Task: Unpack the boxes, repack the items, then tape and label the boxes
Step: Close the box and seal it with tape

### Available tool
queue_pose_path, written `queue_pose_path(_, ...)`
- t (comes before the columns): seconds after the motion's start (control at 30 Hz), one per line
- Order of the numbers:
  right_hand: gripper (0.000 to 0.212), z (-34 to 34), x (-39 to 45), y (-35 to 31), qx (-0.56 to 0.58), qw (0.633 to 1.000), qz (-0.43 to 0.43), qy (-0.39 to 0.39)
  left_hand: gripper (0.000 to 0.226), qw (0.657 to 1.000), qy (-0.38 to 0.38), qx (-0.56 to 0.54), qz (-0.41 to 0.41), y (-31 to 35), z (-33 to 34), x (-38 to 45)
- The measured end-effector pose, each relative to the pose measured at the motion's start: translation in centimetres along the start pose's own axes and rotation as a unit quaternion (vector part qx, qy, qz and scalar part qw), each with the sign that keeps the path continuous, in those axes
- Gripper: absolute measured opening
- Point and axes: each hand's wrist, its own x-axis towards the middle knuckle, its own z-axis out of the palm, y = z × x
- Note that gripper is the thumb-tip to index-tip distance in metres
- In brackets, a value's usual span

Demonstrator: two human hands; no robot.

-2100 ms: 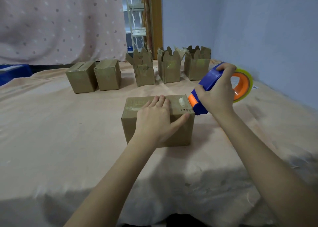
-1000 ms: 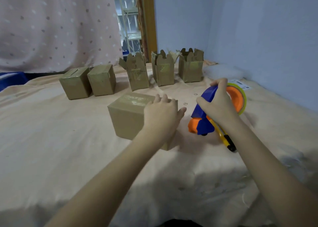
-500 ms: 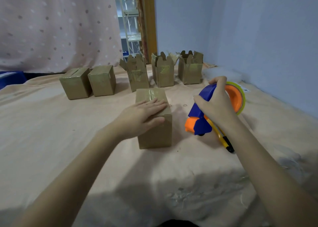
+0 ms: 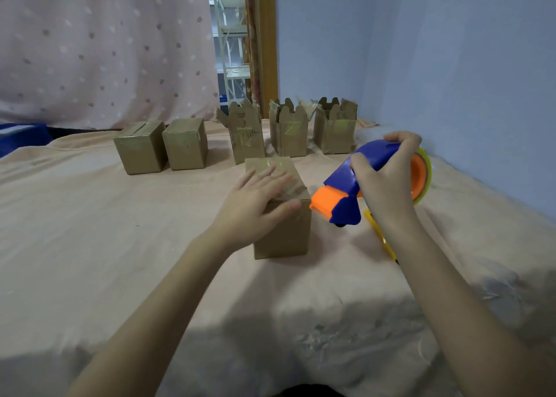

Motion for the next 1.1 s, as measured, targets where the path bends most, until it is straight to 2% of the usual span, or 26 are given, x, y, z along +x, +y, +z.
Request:
queue_pose_path(0.07,0.042,0.0,-0.4,-0.2,0.037,0.999,0.002,0.032,0.054,0.984,0.154,-0.015,-0.086,1.8,0.1,-1.5)
queue_pose_path(0.1,0.041,0.0,-0.6,-0.2,0.055,0.997,0.007,0.047,0.047,0.969,0.207,-0.046,-0.129,3.0,0.1,-2.3)
queue_pose_path(0.13,0.042,0.1,-0.9,-0.3,0.071,0.996,0.013,0.06,0.038,0.956,0.224,-0.09,-0.168,4.2,0.2,-2.9)
queue_pose_path(0.2,0.043,0.2,-1.6,-0.4,0.105,0.991,0.019,0.083,0.024,0.929,0.186,-0.208,-0.243,6.5,0.5,-3.6)
queue_pose_path(0.23,0.044,0.3,-1.9,-0.5,0.121,0.988,0.019,0.094,0.023,0.902,0.151,-0.296,-0.276,7.2,0.9,-3.7)
queue_pose_path(0.33,0.044,0.7,-2.9,-0.4,0.149,0.98,0.015,0.128,0.039,0.756,0.063,-0.549,-0.35,9.0,1.3,-3.1)
queue_pose_path(0.37,0.045,0.8,-3.2,-0.4,0.152,0.978,0.011,0.14,0.042,0.718,0.041,-0.596,-0.357,9.6,1.4,-3.1)
queue_pose_path(0.4,0.046,0.9,-3.6,-0.4,0.156,0.976,0.005,0.153,0.043,0.695,0.034,-0.624,-0.355,10.0,1.6,-3.1)
queue_pose_path(0.43,0.046,0.9,-3.9,-0.5,0.158,0.973,-0.002,0.168,0.042,0.697,0.045,-0.627,-0.345,10.3,1.8,-3.3)
queue_pose_path(0.47,0.046,0.8,-4.0,-0.5,0.161,0.97,-0.008,0.184,0.04,0.731,0.081,-0.594,-0.327,10.4,2.2,-3.7)
queue_pose_path(0.5,0.046,0.7,-4.1,-0.6,0.167,0.966,-0.011,0.199,0.037,0.797,0.14,-0.507,-0.296,10.0,2.7,-4.1)
queue_pose_path(0.53,0.045,0.5,-4.1,-0.7,0.175,0.962,-0.01,0.211,0.034,0.875,0.214,-0.356,-0.249,9.0,3.2,-4.3)
queue_pose_path(0.57,0.045,0.3,-4.0,-0.7,0.181,0.958,-0.006,0.221,0.029,0.923,0.281,-0.172,-0.197,7.5,3.7,-4.3)
queue_pose_path(0.6,0.045,0.0,-3.9,-0.6,0.184,0.956,-0.001,0.227,0.025,0.934,0.327,-0.023,-0.14,5.8,3.9,-3.9)
queue_pose_path(0.63,0.045,-0.2,-3.8,-0.6,0.185,0.956,0.003,0.228,0.021,0.934,0.342,0.056,-0.091,4.3,4.0,-3.1)
queue_pose_path(0.67,0.044,-0.5,-3.7,-0.4,0.182,0.956,0.005,0.228,0.02,0.936,0.337,0.089,-0.053,2.8,4.0,-2.2)
queue_pose_path(0.8,0.044,-1.0,-3.6,0.5,0.177,0.956,0.015,0.234,0.03,0.962,0.256,0.074,0.056,-0.7,4.2,-0.2)
queue_pose_path(1.0,0.043,-0.9,-3.3,1.3,0.173,0.956,0.02,0.234,0.031,0.943,0.301,0.072,0.122,-2.1,4.7,-0.1)
queue_pose_path(1.1,0.045,-0.8,-3.4,1.4,0.171,0.958,0.025,0.23,0.037,0.945,0.278,0.107,0.136,-2.6,4.9,0.2)
